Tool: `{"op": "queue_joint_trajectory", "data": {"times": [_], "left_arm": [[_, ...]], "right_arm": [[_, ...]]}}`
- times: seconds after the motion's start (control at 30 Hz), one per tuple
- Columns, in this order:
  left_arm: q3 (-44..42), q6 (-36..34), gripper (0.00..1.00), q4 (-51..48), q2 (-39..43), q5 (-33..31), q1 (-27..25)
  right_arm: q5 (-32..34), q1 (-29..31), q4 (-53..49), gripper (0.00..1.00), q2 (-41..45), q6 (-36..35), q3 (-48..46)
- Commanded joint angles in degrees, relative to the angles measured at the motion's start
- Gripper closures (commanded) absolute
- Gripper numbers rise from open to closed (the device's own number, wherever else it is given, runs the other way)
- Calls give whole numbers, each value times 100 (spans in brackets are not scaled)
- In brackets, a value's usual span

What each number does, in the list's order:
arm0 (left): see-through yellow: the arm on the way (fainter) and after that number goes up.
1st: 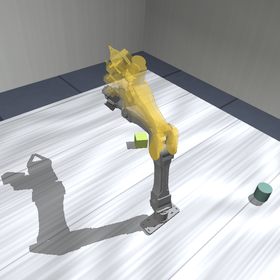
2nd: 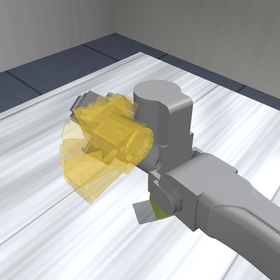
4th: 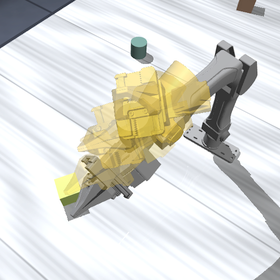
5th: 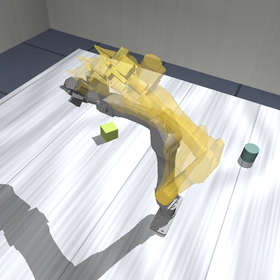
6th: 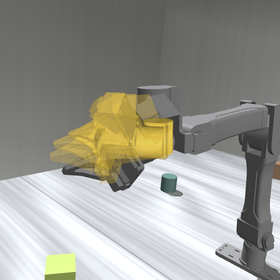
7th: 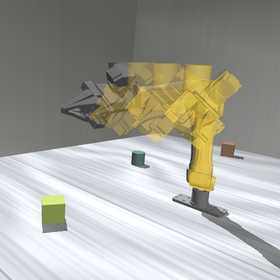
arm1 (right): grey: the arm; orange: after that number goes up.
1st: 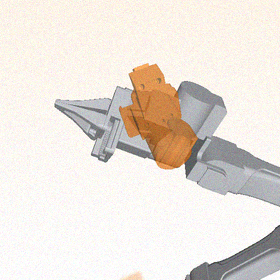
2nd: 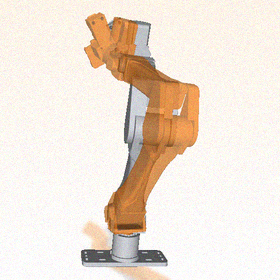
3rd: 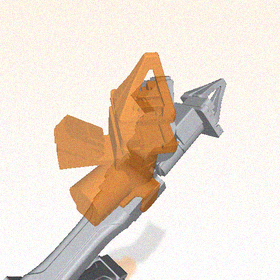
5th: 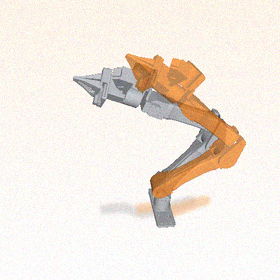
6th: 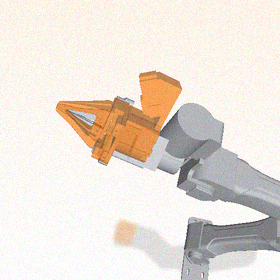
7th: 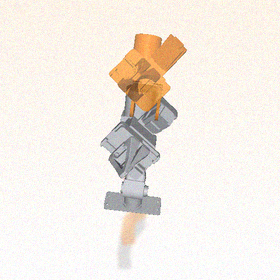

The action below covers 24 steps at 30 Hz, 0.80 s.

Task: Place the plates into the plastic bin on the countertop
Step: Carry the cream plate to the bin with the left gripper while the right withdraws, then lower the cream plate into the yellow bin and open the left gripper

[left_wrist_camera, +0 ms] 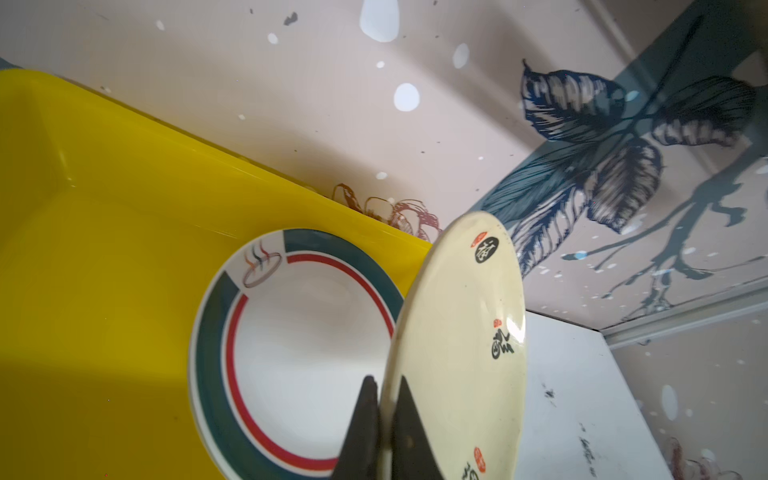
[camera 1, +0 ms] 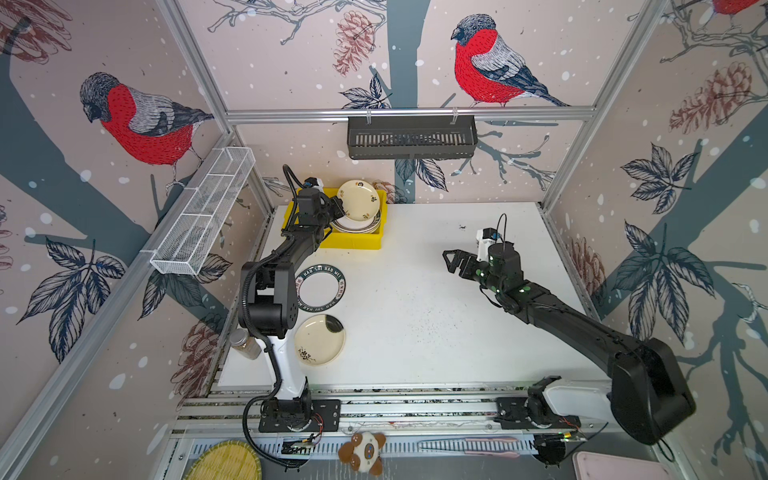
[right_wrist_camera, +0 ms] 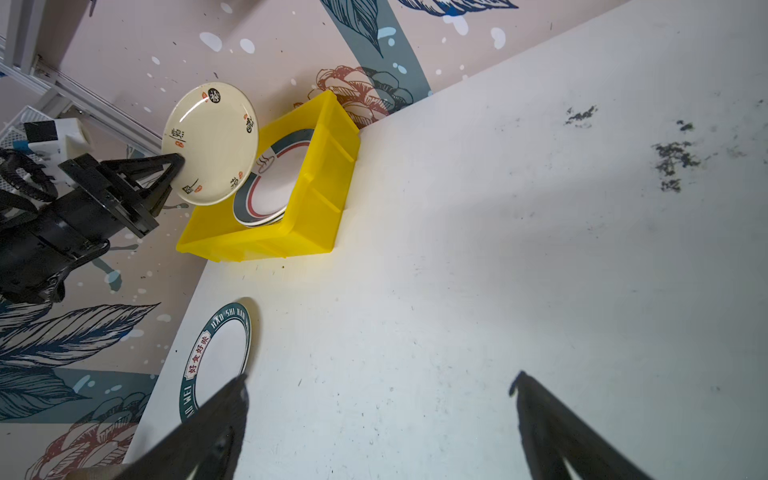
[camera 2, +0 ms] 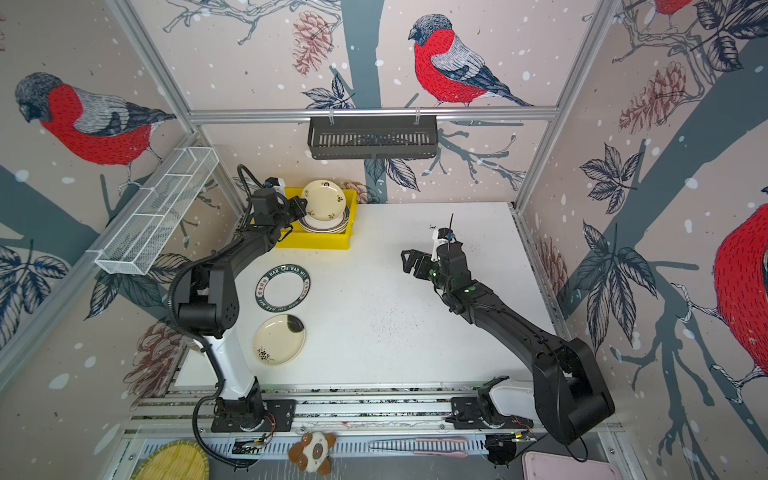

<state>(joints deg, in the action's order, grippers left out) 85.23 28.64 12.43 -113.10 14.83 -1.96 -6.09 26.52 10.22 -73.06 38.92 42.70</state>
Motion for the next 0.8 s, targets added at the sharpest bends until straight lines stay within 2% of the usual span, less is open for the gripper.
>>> {"op": "queue_joint_trajectory", "data": {"times": [0.0,0.27,0.4,0.5,0.53,0.57,0.6,0.63,0.67,0.77], "left_arm": [[301,-287,100,-361,-260,-199,67],[995,-406,100,-902,-937,-212,73],[1026,-425,100,-831,-1055,-119,75],[1098,-452,98,-902,-1107,-168,75],[1116,-469,94,-909,-1117,-181,76],[1125,-489,83,-913,-1110,-182,75],[1127,-502,65,-912,-1102,-182,74],[1127,-529,39,-906,-1080,-170,77],[1104,-567,3,-886,-1046,-152,64],[880,-622,3,-673,-863,-187,46]], "right_arm": [[-24,-24,87,0,101,54,-59],[-50,-51,33,1,99,112,-103],[-64,-51,63,1,99,141,-164],[-143,-46,92,1,60,178,-152],[-156,-50,94,1,47,186,-148],[-177,-46,94,1,37,186,-141],[-179,-49,94,1,38,179,-144],[-174,-46,94,1,38,178,-148],[-177,-49,99,0,41,170,-148],[-165,-52,111,1,31,158,-165]]}}
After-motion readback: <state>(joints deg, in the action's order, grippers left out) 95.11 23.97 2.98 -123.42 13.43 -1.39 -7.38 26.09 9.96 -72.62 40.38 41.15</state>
